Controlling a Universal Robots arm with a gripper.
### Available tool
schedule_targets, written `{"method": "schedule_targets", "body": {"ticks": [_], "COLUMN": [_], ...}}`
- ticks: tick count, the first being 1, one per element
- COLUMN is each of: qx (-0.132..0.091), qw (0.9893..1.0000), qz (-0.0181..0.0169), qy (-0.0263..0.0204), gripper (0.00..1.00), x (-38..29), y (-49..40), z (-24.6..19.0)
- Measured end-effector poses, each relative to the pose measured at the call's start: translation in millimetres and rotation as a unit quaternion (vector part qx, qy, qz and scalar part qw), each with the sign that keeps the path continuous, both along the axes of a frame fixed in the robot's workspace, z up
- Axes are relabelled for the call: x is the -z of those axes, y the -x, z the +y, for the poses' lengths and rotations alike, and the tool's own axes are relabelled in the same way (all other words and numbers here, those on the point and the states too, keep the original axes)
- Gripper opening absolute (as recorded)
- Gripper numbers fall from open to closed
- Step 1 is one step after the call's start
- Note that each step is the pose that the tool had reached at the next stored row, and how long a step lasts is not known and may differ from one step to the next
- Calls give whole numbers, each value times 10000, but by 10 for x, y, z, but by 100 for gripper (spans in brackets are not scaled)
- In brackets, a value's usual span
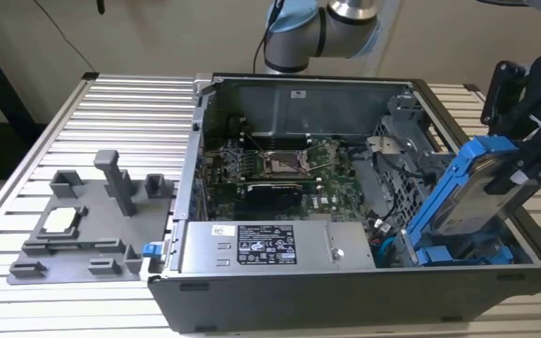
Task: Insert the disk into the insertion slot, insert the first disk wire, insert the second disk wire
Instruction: 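Insert the disk into the insertion slot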
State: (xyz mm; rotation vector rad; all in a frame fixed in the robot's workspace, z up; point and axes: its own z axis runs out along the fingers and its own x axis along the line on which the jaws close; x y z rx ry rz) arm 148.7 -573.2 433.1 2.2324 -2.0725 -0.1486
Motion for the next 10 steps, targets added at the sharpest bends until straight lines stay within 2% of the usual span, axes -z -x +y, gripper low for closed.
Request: {"method": "schedule_targets", "body": {"ticks": [1,2,4,10], "qx": [0,0,35,156], "qw": [10000,10000,10000,9999], "qz": [36,42,42,49], "qy": [0,3,18,18], "gripper": [32,32,32,32], "x": [-5,-5,1,28], "y": [-10,-15,-24,-72], "z": [0,1,0,0]}}
